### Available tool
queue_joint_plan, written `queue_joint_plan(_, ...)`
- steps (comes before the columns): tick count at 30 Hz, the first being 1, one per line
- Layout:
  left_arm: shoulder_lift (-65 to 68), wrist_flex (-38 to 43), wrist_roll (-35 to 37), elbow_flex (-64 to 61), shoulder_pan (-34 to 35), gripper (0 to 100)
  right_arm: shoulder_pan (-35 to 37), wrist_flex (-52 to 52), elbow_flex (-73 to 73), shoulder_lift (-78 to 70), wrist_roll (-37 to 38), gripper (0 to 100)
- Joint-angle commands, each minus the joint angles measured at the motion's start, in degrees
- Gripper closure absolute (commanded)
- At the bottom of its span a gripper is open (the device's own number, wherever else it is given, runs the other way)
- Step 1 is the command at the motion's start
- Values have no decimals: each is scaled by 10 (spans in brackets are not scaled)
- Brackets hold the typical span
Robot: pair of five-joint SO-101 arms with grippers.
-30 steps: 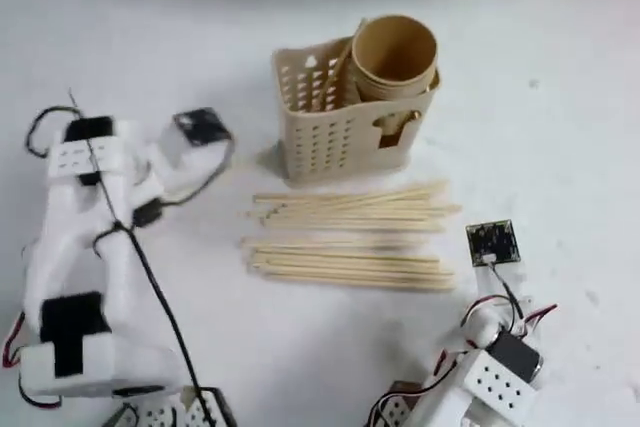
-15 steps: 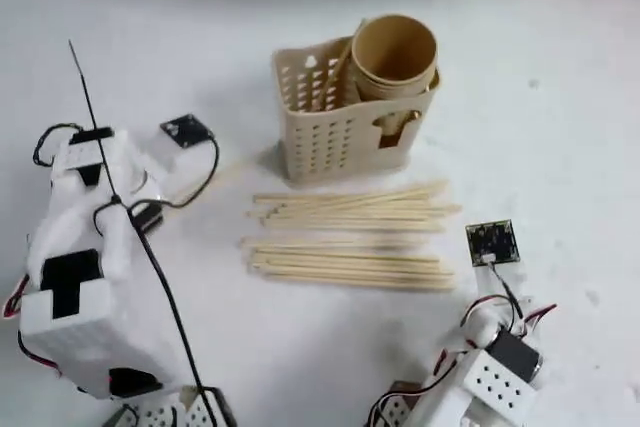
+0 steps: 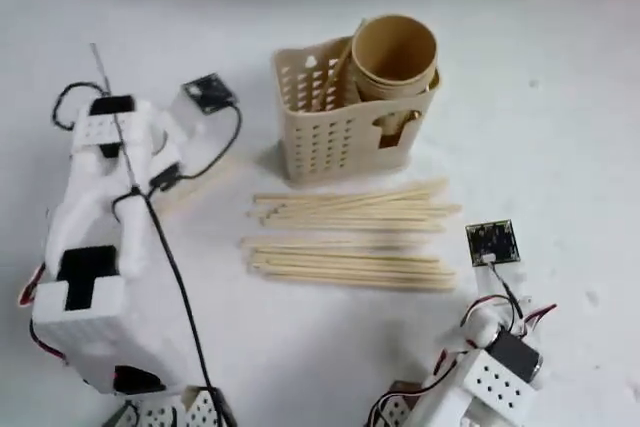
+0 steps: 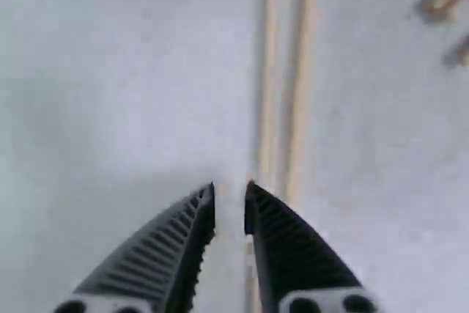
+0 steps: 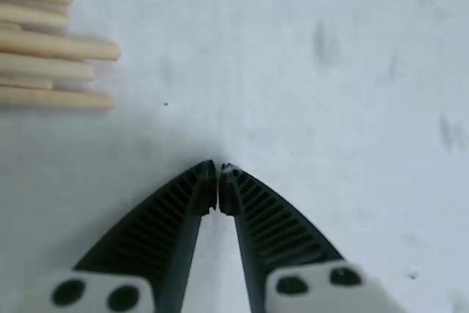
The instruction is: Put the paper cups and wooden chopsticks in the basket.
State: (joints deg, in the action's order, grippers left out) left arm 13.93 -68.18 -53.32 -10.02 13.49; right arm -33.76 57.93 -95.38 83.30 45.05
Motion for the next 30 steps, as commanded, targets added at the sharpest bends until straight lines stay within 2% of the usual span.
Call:
queue_joint_plan(1, 0, 62, 11, 23, -50, 885, -11, -9, 2, 3, 7, 974)
queue_joint_plan(7, 73, 130, 38, 38, -74, 854, -11, -9, 2, 3, 7, 974)
queue_joint_plan(11, 138, 128, 40, 84, -76, 854, -11, -9, 2, 3, 7, 974)
queue_joint_plan(16, 185, 62, 38, 161, -73, 867, -11, -9, 2, 3, 7, 974)
queue_joint_plan(20, 209, 25, 40, 200, -73, 983, -11, -9, 2, 3, 7, 974)
queue_joint_plan(25, 206, -13, 41, 218, -71, 978, -11, -9, 2, 3, 7, 974)
queue_joint_plan(30, 130, -76, 76, 263, -47, 978, -11, -9, 2, 3, 7, 974)
